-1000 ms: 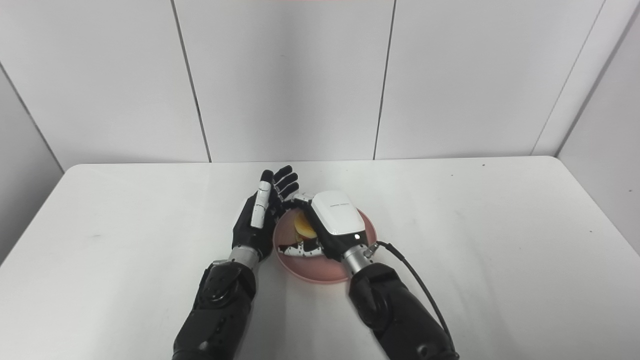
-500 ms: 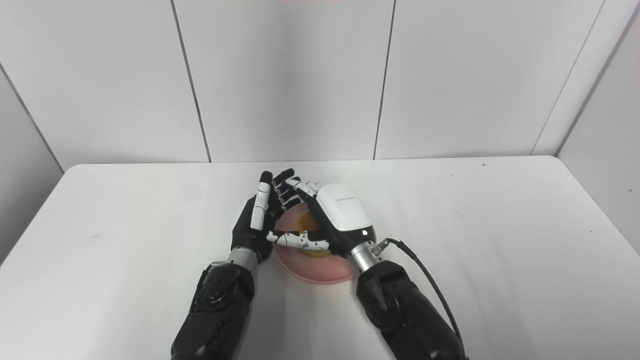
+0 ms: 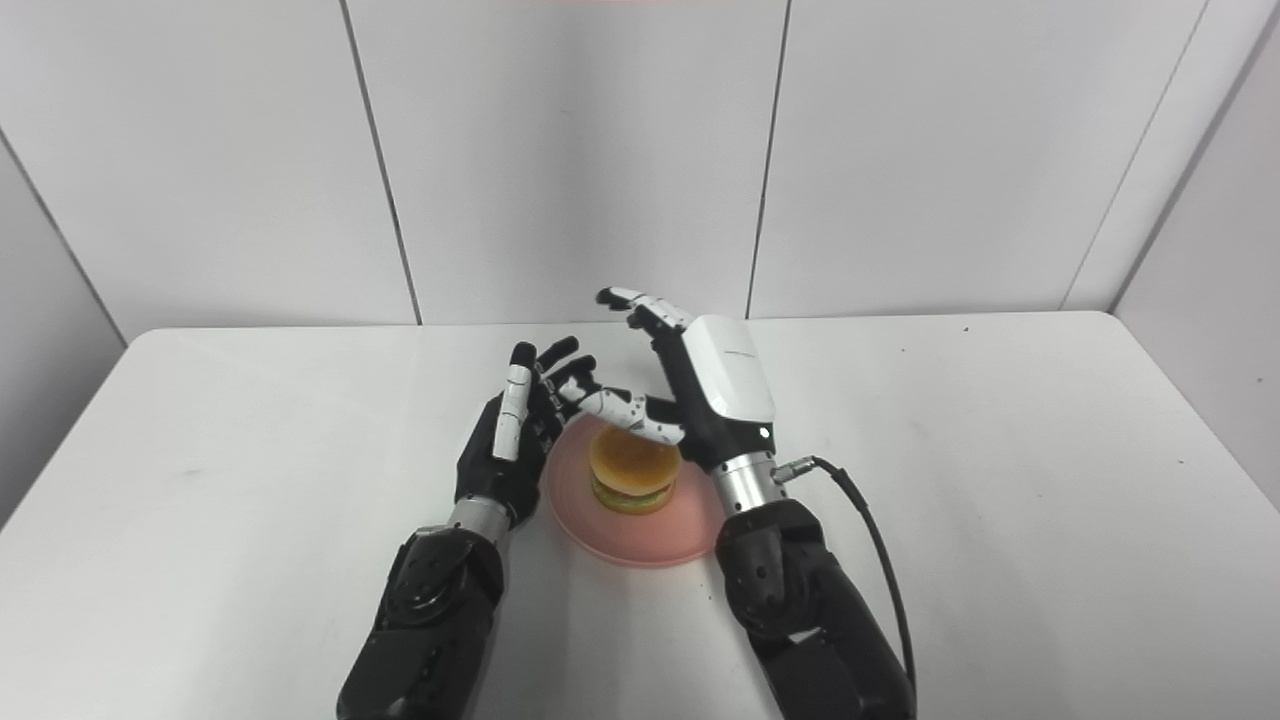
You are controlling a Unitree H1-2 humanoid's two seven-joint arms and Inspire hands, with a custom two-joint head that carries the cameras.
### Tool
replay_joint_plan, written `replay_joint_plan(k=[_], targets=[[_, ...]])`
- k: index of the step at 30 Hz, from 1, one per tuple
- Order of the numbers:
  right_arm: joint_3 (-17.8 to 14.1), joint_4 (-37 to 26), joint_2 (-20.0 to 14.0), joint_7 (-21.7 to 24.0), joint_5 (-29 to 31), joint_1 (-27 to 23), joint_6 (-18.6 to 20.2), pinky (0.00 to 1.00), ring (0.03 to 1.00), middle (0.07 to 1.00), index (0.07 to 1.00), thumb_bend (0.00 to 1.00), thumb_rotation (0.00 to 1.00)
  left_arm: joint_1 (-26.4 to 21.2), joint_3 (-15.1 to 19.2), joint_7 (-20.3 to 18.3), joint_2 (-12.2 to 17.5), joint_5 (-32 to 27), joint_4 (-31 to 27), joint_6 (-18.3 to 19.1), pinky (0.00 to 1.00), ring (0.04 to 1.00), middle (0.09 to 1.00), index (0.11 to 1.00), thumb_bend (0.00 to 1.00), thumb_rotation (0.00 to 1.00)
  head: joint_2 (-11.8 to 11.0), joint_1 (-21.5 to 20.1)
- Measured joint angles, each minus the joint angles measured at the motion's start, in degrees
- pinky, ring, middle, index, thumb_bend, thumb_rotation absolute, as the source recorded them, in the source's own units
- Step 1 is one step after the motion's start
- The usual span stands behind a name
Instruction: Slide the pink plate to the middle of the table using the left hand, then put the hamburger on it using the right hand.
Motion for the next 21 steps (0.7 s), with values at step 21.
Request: replay_joint_plan(k=[21], targets=[[-6.77, 11.05, -1.02, -0.16, 12.5, 3.28, -0.24, 0.7, 0.741, 0.762, 0.752, 0.68, 1.0, 4.28, -0.99, 7.99, 0.05, 6.18, -5.51, -1.1, 1.0, 1.0, 1.0, 1.0, 0.82, 0.87, -0.53, -1.14]])
